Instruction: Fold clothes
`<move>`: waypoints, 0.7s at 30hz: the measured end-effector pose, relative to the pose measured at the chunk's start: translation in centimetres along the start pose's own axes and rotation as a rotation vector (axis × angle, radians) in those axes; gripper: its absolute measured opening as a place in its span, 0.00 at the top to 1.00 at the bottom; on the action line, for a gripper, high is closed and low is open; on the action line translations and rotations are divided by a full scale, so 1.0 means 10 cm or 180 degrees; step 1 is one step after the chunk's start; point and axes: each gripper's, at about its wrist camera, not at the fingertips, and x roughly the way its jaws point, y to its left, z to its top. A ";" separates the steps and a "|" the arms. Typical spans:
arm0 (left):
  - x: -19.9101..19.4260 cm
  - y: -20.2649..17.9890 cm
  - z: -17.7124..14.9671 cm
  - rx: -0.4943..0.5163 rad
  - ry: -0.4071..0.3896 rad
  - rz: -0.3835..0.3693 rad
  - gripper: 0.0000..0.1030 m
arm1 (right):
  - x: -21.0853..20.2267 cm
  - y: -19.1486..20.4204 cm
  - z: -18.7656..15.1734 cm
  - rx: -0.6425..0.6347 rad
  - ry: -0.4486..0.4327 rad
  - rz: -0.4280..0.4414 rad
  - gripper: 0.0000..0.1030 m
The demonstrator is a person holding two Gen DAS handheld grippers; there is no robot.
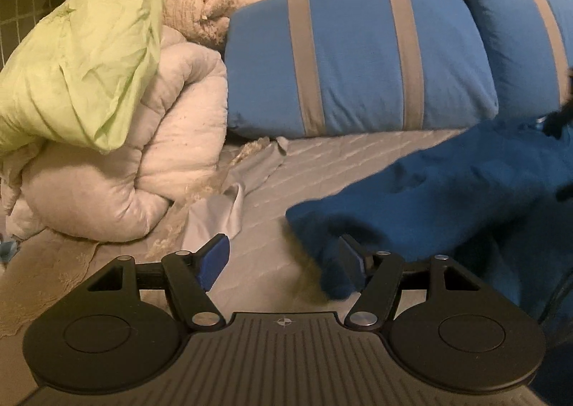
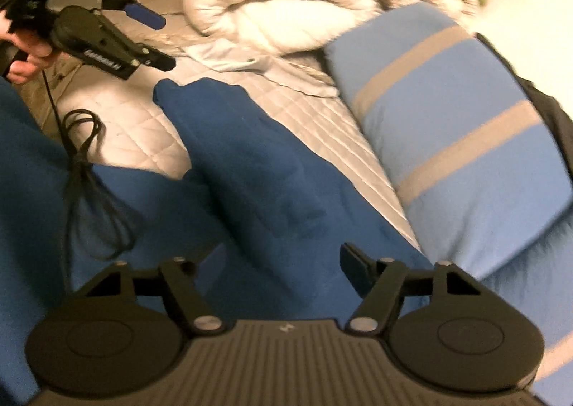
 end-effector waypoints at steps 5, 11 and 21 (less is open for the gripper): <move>0.02 0.05 -0.10 -0.0083 0.0078 0.0009 0.35 | 0.36 -0.14 0.07 0.0111 0.0025 0.0369 0.40; 0.02 0.14 -0.14 -0.0221 0.0141 -0.0008 0.35 | 0.69 -0.17 0.00 0.0102 0.0163 0.0594 0.44; 0.02 0.17 -0.11 -0.0325 0.0186 -0.0069 0.35 | 0.52 -0.16 -0.01 0.0104 0.0188 0.0662 0.93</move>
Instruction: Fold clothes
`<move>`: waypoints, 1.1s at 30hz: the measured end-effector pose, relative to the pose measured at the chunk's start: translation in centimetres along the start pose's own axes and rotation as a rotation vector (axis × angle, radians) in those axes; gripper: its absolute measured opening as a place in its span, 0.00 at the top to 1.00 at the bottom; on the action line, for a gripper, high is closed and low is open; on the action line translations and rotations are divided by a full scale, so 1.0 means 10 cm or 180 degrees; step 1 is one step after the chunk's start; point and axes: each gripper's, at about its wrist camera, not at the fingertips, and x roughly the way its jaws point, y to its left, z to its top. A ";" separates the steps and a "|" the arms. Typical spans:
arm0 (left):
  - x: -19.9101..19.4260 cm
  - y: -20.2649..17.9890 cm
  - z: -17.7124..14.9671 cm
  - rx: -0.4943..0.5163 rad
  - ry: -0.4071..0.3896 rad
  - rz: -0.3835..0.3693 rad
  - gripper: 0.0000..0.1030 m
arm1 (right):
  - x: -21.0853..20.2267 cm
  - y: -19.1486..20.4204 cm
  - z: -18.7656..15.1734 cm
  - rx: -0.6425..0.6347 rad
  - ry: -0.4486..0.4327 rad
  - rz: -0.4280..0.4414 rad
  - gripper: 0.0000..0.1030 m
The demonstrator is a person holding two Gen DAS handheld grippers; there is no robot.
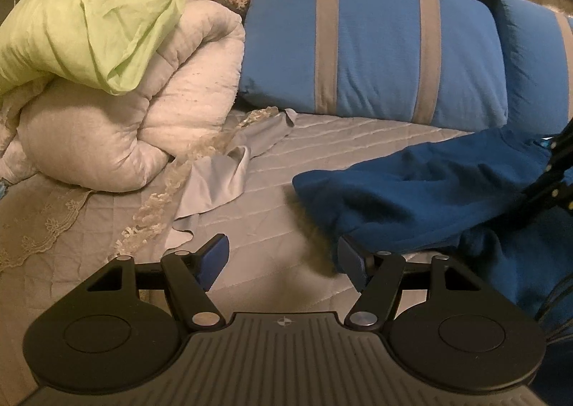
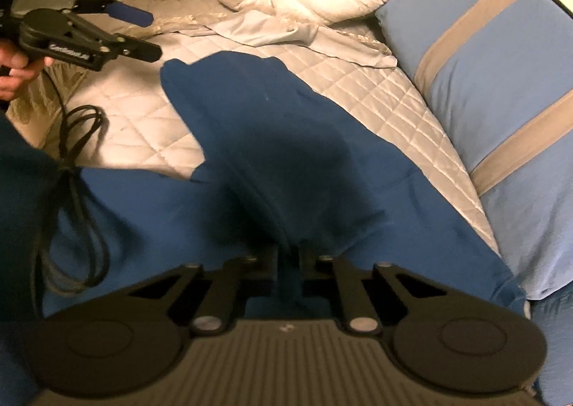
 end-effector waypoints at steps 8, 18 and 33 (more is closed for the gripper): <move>-0.01 0.00 0.07 -0.0100 0.0038 -0.0066 0.35 | -0.21 0.11 -0.04 -0.0116 0.0119 0.0045 0.96; -0.05 -0.04 0.06 0.0038 0.0042 -0.0159 0.35 | -0.29 0.15 0.02 -0.0370 0.0198 -0.0106 0.62; -0.14 -0.02 0.05 0.0272 -0.0015 -0.0249 0.35 | 0.16 -0.03 0.29 -0.0538 0.0300 0.0106 0.45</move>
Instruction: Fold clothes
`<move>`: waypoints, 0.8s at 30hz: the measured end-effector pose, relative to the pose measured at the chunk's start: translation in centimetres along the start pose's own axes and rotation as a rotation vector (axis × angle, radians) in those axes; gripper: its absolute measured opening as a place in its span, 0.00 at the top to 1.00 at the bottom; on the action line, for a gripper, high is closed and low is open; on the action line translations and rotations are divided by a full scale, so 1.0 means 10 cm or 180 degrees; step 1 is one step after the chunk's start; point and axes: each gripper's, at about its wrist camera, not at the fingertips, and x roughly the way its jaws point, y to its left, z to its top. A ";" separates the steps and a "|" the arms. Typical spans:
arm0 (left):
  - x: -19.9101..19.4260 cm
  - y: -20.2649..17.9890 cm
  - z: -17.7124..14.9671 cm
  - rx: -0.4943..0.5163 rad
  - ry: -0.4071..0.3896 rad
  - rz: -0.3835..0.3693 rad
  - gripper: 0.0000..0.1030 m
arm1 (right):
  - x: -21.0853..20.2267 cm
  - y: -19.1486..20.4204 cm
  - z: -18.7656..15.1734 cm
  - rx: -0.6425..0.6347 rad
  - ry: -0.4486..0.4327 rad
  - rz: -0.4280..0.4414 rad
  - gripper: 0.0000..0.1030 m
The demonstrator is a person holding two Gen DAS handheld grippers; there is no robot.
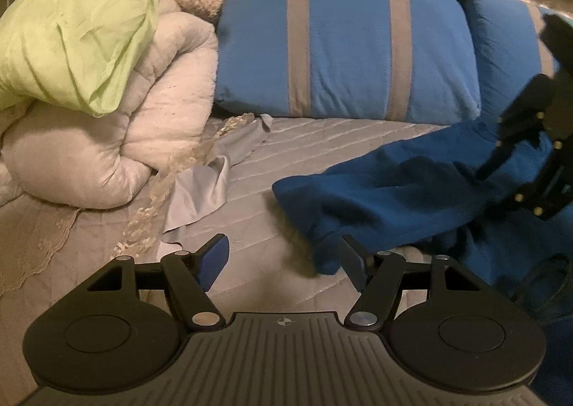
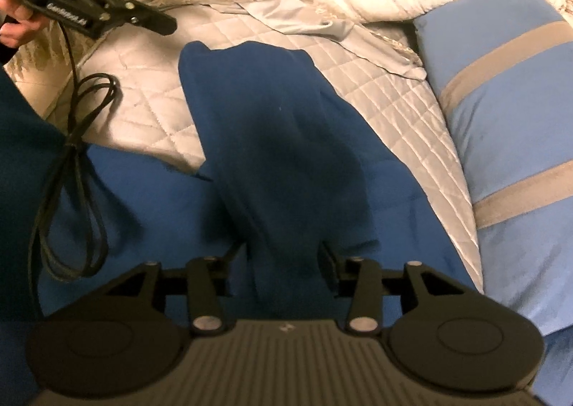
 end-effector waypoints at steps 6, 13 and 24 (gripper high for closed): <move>0.01 -0.01 -0.05 0.0138 -0.0008 -0.0066 0.35 | 0.12 -0.03 0.06 0.0037 0.0060 0.0126 0.85; 0.08 -0.11 -0.03 0.0302 -0.0025 -0.0244 0.35 | -0.26 -0.06 0.21 0.0008 -0.0122 -0.0298 0.94; 0.46 -0.31 0.18 0.0179 0.0097 -0.0316 0.35 | -0.79 -0.32 0.56 0.0032 -0.0168 -0.1134 0.94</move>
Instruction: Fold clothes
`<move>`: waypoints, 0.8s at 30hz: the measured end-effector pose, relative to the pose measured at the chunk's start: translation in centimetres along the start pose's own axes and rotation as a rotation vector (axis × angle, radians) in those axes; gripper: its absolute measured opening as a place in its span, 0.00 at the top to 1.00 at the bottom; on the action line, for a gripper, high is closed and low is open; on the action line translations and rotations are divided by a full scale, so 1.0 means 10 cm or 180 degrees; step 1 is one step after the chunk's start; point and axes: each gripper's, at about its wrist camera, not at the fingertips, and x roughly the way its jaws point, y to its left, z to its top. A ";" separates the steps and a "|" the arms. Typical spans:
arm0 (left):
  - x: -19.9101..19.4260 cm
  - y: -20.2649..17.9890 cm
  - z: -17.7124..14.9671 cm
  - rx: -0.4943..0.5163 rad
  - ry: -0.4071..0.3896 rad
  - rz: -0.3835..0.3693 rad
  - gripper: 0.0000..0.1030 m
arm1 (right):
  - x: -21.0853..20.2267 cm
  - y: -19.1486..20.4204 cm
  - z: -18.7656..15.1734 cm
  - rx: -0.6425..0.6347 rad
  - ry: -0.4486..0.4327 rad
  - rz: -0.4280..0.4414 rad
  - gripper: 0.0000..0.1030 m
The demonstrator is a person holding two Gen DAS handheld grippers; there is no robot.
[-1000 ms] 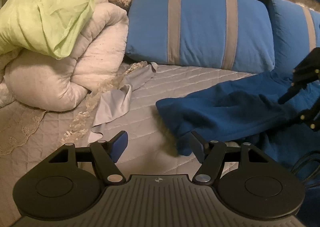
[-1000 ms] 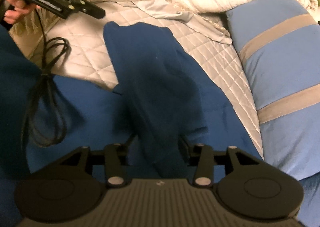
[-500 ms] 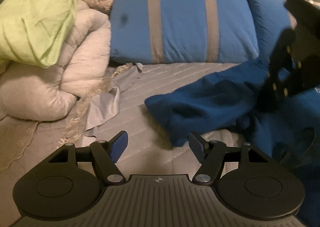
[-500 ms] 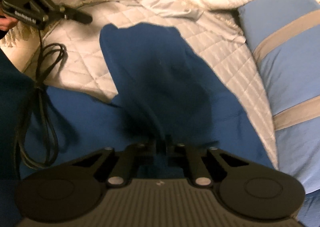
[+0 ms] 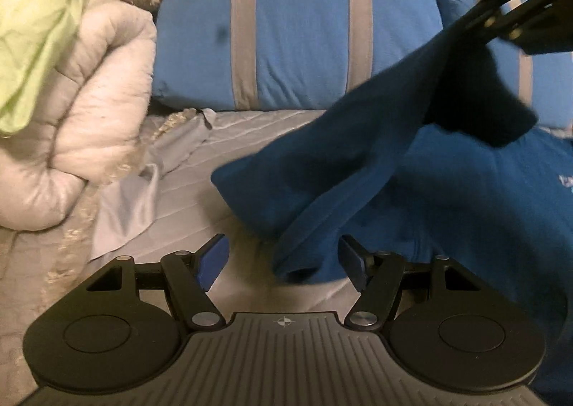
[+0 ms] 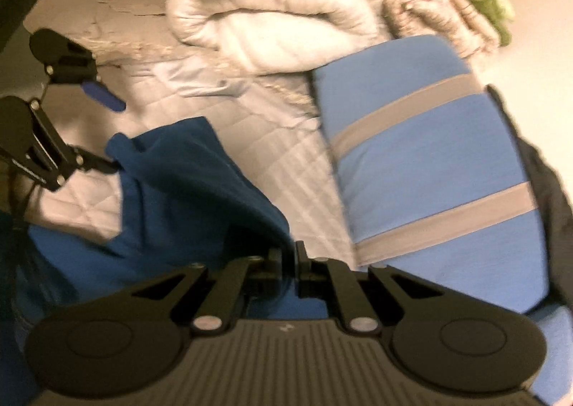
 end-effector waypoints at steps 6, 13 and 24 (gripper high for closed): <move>0.20 -0.05 0.13 -0.0123 0.0059 0.0001 0.35 | -0.30 -0.27 -0.04 0.0164 -0.0041 -0.0317 0.95; 0.25 -0.21 0.19 0.0064 0.0015 -0.0085 0.35 | -0.50 -0.52 -0.31 0.0118 0.0153 -0.0790 0.95; 0.27 -0.45 0.24 0.0743 0.0115 0.0021 0.37 | -0.51 -0.61 -1.08 0.0946 0.0385 -0.0428 0.94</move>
